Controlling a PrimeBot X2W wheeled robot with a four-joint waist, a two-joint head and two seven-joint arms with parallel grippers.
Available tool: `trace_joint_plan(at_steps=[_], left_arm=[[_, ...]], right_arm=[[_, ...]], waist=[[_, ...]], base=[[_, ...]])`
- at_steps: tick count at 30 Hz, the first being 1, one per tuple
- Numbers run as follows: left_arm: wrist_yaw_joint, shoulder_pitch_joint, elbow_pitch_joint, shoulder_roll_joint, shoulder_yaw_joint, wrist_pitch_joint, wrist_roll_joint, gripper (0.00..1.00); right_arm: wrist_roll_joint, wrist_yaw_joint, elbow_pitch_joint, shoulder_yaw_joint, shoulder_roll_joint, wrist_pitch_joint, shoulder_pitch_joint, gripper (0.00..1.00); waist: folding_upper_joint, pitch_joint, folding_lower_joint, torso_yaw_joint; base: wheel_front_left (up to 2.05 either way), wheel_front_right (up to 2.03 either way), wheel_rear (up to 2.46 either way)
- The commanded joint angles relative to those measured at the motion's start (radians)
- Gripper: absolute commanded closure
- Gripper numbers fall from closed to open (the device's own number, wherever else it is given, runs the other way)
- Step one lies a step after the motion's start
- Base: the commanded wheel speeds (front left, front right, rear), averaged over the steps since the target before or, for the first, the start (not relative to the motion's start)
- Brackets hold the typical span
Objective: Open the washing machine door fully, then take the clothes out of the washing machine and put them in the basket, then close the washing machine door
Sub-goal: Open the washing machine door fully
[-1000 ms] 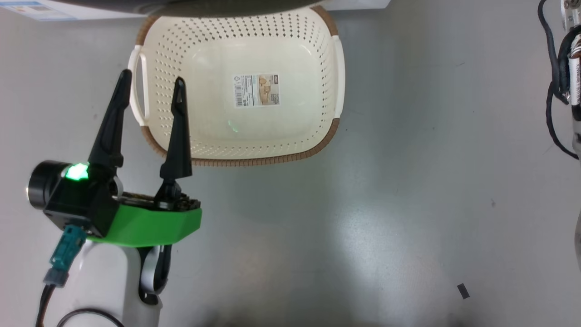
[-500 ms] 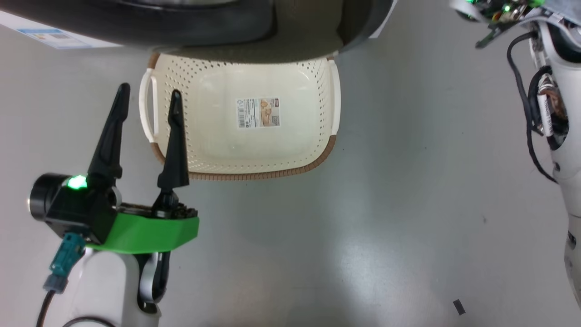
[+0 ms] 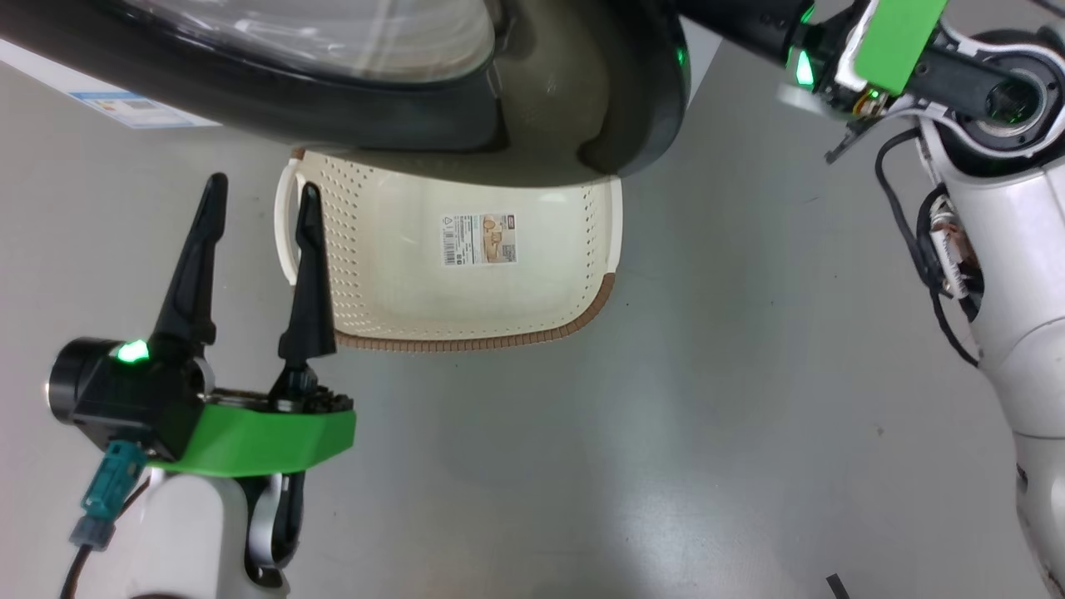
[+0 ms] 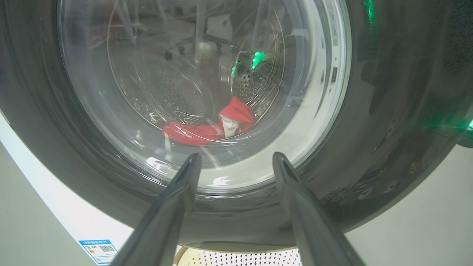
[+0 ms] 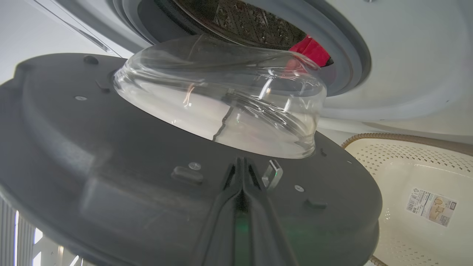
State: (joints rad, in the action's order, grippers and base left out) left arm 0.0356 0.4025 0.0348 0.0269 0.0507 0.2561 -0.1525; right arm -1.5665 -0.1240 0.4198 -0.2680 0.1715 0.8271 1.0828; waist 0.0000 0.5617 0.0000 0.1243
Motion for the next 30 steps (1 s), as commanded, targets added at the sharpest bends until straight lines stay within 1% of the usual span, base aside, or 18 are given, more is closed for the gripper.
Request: trace_joint_plan(at_steps=[1,5,9,10,11,12,13,15,19,25,27,30], left_arm=[[-0.003,-0.028,-0.027,0.023,-0.035,0.006,-0.007,0.0],[-0.004,-0.035,-0.027,0.023,-0.036,0.006,-0.009,0.0],[-0.002,-0.037,-0.033,0.023,-0.039,0.006,-0.012,0.0],[-0.001,-0.037,-0.033,0.023,-0.04,0.006,-0.012,0.0],[-0.001,-0.037,-0.034,0.023,-0.041,0.006,-0.012,0.0],[-0.001,-0.037,-0.035,0.023,-0.042,0.006,-0.011,0.0],[-0.001,-0.037,-0.036,0.023,-0.044,0.006,-0.01,0.0],[0.001,-0.036,-0.038,0.023,-0.048,0.006,-0.007,0.0],[0.006,-0.034,-0.04,0.023,-0.062,0.006,0.003,0.0],[0.013,-0.031,-0.036,0.023,-0.085,0.006,0.013,0.0],[0.014,-0.031,-0.036,0.023,-0.089,0.006,0.014,0.0],[0.015,-0.033,-0.036,0.023,-0.091,0.006,0.014,0.0]], right_arm=[[0.008,-0.007,-0.025,-0.013,-0.031,0.0,-0.032,1.0],[0.015,-0.007,-0.021,-0.02,-0.034,-0.01,-0.052,1.0],[0.058,-0.007,-0.032,-0.033,-0.029,-0.062,-0.061,1.0],[0.069,-0.007,-0.033,-0.031,-0.029,-0.085,-0.064,0.96],[0.081,-0.007,-0.034,-0.034,-0.026,-0.103,-0.065,0.67],[0.095,-0.007,-0.035,-0.037,-0.022,-0.124,-0.066,0.58],[0.108,-0.007,-0.034,-0.039,-0.019,-0.148,-0.068,0.0],[0.137,-0.007,-0.04,-0.051,-0.007,-0.194,-0.07,0.0],[0.211,-0.007,-0.065,-0.091,0.029,-0.321,-0.077,0.0],[0.331,-0.007,-0.099,-0.201,0.086,-0.601,-0.099,0.0],[0.383,-0.007,-0.104,-0.263,0.117,-0.696,-0.104,0.0],[0.469,-0.007,-0.079,-0.352,0.164,-0.855,-0.109,0.0]], waist=[[0.0,-0.009,0.0,-0.001],[0.0,-0.017,0.0,-0.004],[0.0,-0.019,0.0,-0.011],[0.0,-0.019,0.0,-0.013],[0.0,-0.018,0.0,-0.016],[0.0,-0.018,0.0,-0.019],[0.0,-0.017,0.0,-0.022],[0.0,-0.015,0.0,-0.031],[0.0,-0.01,0.0,-0.055],[0.0,-0.011,0.0,-0.094],[0.0,-0.014,0.0,-0.105],[0.0,-0.018,0.0,-0.118]], base=[[0.0,0.0,0.0],[0.0,0.0,0.0],[0.0,0.0,0.0],[0.0,0.0,0.0],[0.0,0.0,0.0],[0.0,0.0,0.0],[0.0,0.0,0.0],[0.0,0.0,0.0],[0.0,0.0,0.0],[0.0,0.0,0.0],[0.0,0.0,0.0],[0.0,0.0,0.0]])
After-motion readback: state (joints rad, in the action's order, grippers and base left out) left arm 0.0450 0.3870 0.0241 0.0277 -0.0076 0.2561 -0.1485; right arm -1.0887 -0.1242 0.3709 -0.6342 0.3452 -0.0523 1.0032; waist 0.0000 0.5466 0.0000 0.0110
